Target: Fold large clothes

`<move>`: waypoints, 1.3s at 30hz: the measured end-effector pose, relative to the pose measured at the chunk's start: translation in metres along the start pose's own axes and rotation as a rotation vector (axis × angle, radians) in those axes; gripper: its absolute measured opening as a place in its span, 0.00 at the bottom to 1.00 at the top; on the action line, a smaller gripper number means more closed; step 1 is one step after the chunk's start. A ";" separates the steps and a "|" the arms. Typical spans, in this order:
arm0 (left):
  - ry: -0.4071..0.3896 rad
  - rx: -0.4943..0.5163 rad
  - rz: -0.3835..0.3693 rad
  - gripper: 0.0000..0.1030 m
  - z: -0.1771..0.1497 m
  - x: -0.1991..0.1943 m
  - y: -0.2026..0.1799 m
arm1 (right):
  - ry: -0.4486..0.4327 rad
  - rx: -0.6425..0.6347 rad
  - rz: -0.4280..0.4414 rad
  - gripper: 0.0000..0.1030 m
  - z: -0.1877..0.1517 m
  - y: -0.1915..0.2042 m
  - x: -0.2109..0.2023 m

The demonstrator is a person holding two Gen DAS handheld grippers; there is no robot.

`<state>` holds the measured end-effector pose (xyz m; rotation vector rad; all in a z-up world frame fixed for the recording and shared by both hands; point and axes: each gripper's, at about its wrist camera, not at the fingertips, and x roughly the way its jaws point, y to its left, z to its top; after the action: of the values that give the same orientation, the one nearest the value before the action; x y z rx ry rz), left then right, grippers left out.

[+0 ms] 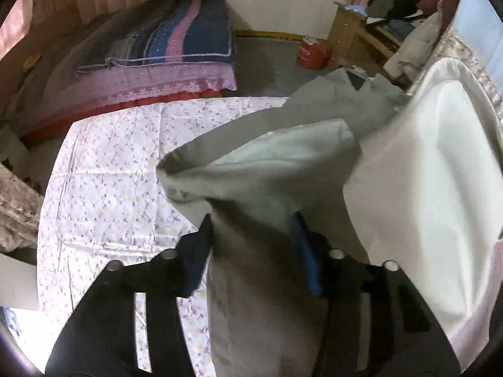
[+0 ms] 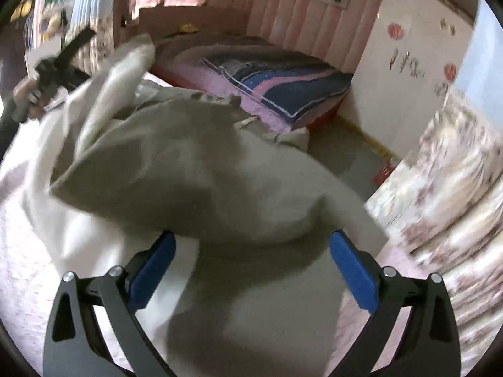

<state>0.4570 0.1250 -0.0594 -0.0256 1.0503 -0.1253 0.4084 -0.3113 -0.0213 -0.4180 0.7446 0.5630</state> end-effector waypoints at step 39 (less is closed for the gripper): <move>-0.201 -0.047 0.134 0.83 0.020 -0.042 0.011 | 0.029 1.057 -0.232 0.83 -0.008 -0.151 0.017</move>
<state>0.4549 0.1401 -0.0140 -0.0101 0.8510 0.0235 0.5071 -0.4273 -0.0150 0.4686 0.9001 -0.0988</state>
